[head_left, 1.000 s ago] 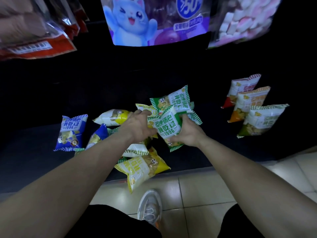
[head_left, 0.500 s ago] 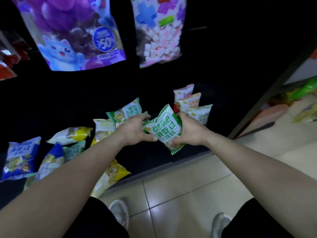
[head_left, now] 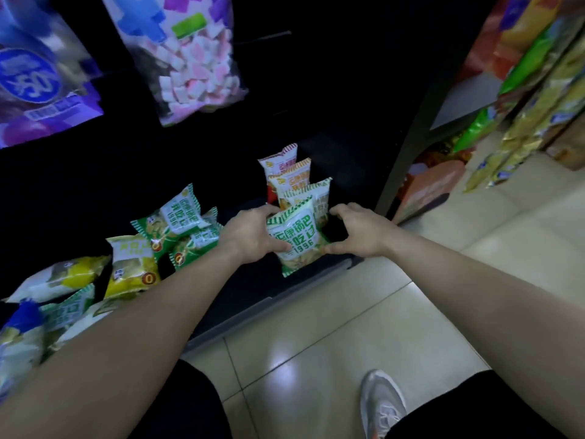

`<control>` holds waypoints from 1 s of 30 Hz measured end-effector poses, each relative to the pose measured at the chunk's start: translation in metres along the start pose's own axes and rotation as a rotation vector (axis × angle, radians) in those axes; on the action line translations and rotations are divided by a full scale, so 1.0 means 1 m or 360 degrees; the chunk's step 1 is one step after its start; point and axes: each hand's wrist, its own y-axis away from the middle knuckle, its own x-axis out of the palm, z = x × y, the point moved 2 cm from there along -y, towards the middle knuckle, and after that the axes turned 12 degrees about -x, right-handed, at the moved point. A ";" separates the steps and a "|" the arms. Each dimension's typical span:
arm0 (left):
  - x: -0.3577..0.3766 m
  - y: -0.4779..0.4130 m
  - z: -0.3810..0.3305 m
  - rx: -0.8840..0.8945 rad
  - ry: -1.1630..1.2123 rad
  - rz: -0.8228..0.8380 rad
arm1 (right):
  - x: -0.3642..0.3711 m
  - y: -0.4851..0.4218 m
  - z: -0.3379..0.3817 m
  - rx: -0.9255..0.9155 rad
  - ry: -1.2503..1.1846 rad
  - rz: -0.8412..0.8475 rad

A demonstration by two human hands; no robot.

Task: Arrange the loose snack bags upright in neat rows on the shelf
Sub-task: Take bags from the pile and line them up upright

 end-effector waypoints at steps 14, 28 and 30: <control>0.108 -0.076 -0.052 -0.0187 -0.0556 -0.0092 | 0.008 0.023 -0.085 0.0194 -0.0062 0.0320; 0.128 -0.093 -0.055 -0.0087 -0.0135 -0.0187 | 0.003 0.012 -0.081 0.0159 -0.0192 0.0336; 0.131 -0.093 -0.057 -0.0078 -0.0185 -0.0164 | 0.002 0.012 -0.077 0.0160 -0.0167 0.0351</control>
